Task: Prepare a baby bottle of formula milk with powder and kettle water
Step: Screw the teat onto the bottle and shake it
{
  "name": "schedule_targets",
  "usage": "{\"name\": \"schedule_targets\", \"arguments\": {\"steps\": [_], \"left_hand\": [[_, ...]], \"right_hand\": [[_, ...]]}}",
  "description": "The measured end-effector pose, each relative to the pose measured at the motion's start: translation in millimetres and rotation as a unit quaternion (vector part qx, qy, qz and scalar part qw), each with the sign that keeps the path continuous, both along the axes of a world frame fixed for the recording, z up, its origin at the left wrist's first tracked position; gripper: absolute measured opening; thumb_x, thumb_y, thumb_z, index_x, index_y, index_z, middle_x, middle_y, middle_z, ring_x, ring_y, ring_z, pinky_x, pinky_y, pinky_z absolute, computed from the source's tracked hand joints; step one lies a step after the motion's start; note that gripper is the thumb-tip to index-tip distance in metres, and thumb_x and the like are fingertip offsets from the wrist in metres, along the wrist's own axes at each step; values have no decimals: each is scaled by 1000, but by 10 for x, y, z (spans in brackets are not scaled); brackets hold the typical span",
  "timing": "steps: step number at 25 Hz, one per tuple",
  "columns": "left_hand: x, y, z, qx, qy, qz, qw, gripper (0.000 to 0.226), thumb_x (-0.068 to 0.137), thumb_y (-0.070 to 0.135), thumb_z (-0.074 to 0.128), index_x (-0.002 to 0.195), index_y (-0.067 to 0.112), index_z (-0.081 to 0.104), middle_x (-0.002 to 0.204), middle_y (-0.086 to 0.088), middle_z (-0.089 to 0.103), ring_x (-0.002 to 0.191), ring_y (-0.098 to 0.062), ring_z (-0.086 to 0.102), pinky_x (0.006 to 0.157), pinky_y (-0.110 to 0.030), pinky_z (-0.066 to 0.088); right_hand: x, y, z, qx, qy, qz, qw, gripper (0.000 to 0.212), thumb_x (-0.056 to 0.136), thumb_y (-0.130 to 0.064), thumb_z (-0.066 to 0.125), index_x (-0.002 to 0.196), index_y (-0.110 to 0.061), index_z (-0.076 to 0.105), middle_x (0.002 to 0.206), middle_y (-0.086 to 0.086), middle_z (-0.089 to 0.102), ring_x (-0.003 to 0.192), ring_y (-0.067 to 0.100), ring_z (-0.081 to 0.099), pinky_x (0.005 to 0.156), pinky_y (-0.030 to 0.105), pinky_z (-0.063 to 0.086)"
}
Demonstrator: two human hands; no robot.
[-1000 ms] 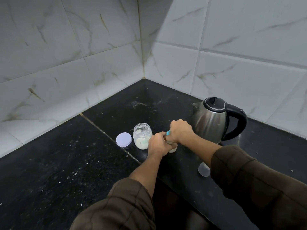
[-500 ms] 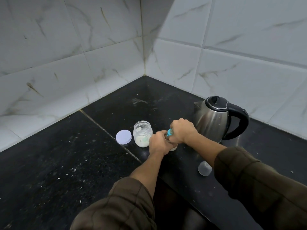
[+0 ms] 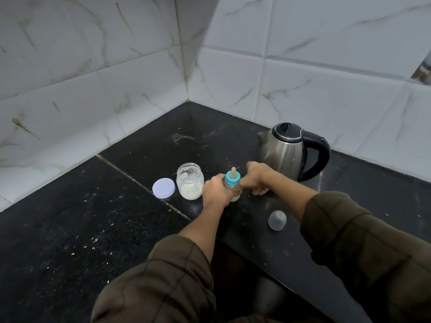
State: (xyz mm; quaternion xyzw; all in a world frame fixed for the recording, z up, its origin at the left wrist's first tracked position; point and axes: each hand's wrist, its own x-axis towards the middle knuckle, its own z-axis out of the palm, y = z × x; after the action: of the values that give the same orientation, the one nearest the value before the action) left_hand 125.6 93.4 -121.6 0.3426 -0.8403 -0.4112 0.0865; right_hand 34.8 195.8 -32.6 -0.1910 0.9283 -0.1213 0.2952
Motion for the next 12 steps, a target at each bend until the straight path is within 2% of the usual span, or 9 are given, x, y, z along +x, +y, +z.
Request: {"name": "schedule_targets", "arguments": {"steps": [1, 3, 5, 9, 12], "left_hand": [[0, 10, 4, -3, 4, 1, 1000, 60, 68, 48, 90, 120, 27, 68, 104, 4, 74, 103, -17, 67, 92, -40, 57], [3, 19, -11, -10, 6, -3, 1000, 63, 71, 43, 92, 125, 27, 65, 113, 4, 73, 110, -18, 65, 98, -40, 54], [11, 16, -35, -15, 7, -5, 1000, 65, 71, 42, 92, 127, 27, 64, 116, 4, 72, 114, -19, 63, 100, -41, 52], [10, 18, -34, -10, 10, -8, 1000, 78, 64, 48, 95, 131, 26, 61, 121, 5, 72, 118, -19, 63, 102, -42, 52], [46, 35, -36, -7, 13, -15, 1000, 88, 60, 50, 97, 135, 25, 59, 127, 4, 71, 121, -19, 63, 104, -42, 52]], "right_hand": [[-18, 89, 27, 25, 10, 6, 1000, 55, 70, -35, 84, 110, -12, 55, 93, 13, 70, 75, 26, 75, 65, 35, 65], [1, 276, 43, 96, 46, 28, 994, 42, 77, -29, 80, 109, -13, 59, 90, 10, 66, 85, 28, 73, 82, 41, 64], [67, 415, 0, 159, 55, 37, 985, 39, 79, -31, 82, 107, -14, 60, 86, 7, 61, 89, 28, 69, 91, 44, 60], [192, 534, -99, 218, 17, 23, 976, 58, 79, -40, 85, 125, -14, 62, 84, 5, 58, 101, 31, 72, 92, 42, 60], [242, 586, -208, 242, 16, 25, 970, 51, 82, -29, 82, 122, -3, 63, 81, 7, 60, 102, 29, 73, 92, 40, 60]]}}
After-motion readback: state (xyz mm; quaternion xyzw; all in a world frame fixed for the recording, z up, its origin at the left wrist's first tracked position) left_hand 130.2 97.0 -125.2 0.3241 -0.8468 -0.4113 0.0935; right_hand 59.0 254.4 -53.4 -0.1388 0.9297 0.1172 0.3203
